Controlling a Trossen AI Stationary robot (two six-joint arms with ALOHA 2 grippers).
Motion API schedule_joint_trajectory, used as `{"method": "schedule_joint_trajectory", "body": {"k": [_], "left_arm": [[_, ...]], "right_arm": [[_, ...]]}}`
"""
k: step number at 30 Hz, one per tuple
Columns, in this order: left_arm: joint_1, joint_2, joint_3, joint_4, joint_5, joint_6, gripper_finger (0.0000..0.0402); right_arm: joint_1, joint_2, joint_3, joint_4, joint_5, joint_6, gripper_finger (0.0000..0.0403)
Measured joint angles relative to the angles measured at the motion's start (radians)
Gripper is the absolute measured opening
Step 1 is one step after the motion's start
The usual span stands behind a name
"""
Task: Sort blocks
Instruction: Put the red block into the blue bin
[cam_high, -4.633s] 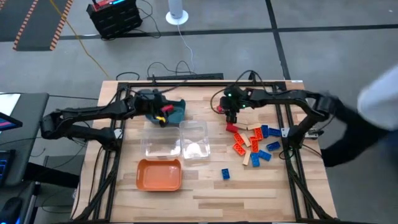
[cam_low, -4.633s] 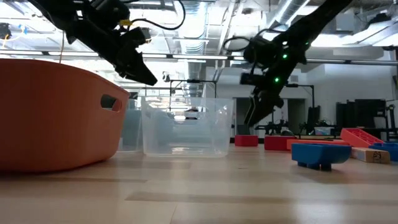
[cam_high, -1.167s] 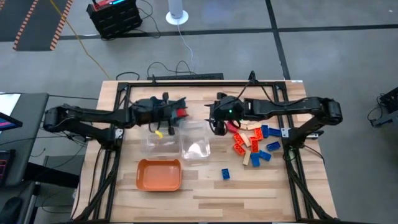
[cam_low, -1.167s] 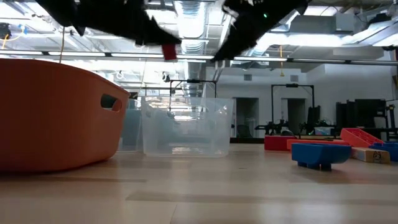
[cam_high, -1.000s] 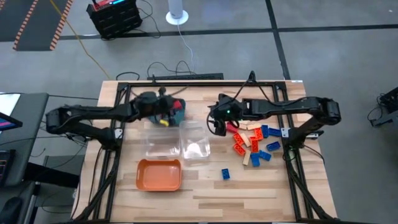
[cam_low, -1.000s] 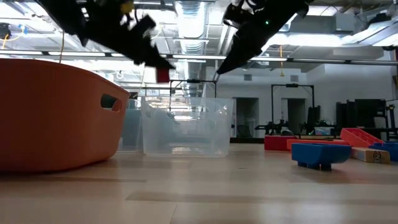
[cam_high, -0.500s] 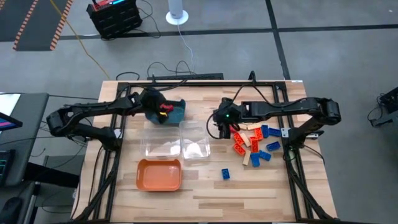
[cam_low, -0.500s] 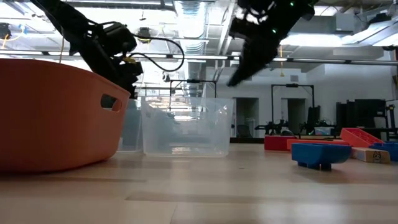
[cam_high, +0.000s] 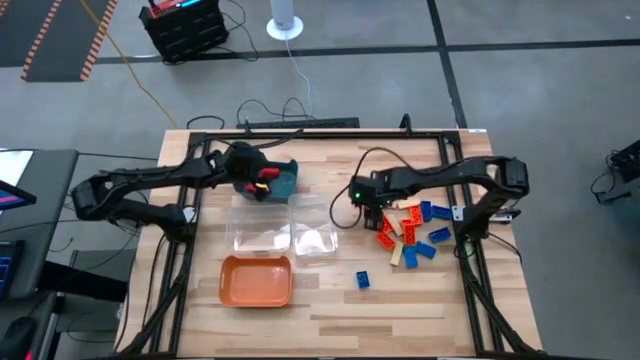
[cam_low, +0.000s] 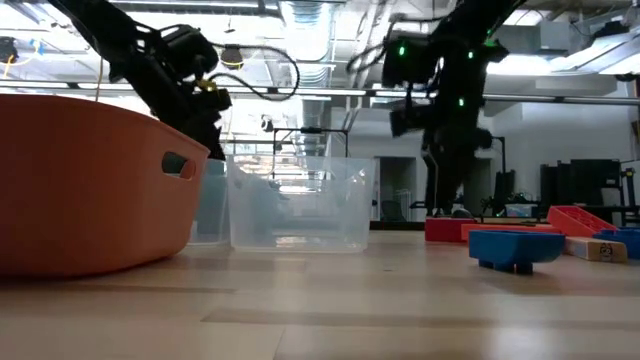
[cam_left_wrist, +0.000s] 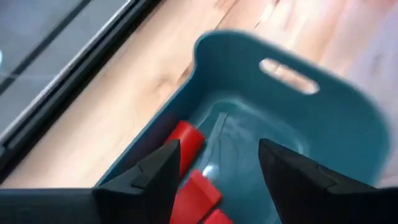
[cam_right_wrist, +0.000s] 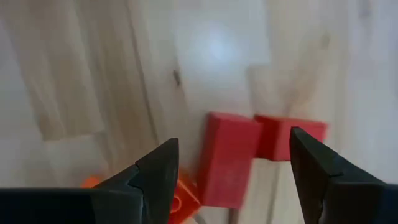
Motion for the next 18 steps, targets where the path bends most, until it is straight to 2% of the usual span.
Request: {"method": "schedule_joint_trajectory", "body": {"k": [11,18], "left_arm": [[-0.073,-0.183,0.000,0.000,-0.020,0.028,0.0214],[-0.078,-0.233,0.000,0.002,-0.020,0.027,0.0214]], "right_arm": [[-0.016,-0.034,-0.095,0.098,-0.001,0.067,0.0248],[0.002,-0.025,-0.125,0.141,0.017,0.092,0.0242]]}}
